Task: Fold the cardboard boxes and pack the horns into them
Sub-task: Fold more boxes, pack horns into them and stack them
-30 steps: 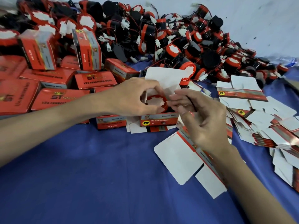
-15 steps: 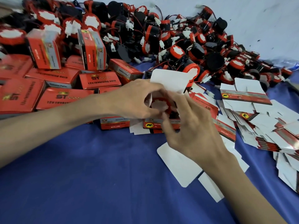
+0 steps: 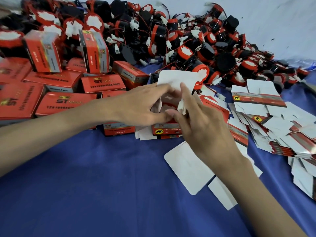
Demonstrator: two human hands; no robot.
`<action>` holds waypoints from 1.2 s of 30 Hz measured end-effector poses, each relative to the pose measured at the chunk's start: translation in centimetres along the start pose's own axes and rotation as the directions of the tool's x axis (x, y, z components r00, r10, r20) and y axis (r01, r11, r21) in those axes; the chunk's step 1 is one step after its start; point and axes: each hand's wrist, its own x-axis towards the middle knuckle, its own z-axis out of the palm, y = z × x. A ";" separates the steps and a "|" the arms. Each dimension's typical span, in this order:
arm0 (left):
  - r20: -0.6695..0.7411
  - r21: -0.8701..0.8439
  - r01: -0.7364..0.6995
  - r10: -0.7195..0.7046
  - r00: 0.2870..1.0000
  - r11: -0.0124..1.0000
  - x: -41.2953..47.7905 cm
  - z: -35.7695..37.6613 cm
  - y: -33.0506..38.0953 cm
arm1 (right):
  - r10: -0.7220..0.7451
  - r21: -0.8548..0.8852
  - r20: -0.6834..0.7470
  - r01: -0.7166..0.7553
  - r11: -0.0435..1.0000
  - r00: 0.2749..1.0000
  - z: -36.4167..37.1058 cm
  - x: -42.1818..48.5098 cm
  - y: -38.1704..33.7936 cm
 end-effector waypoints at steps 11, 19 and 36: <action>0.030 0.003 0.020 -0.020 0.999 1.000 -0.4 -0.1 0.6 | 0.180 -0.166 0.087 -0.164 0.972 0.980 -0.2 0.2 -1.2; 0.016 -0.002 0.054 -0.054 0.998 0.999 -0.6 0.1 0.8 | 0.217 -0.180 0.067 -0.202 0.963 0.974 0.1 0.2 -1.4; -0.039 0.056 0.014 -0.011 0.999 0.998 -0.3 0.5 0.2 | 0.159 -0.353 0.137 -0.102 0.930 0.978 1.1 -0.3 -1.1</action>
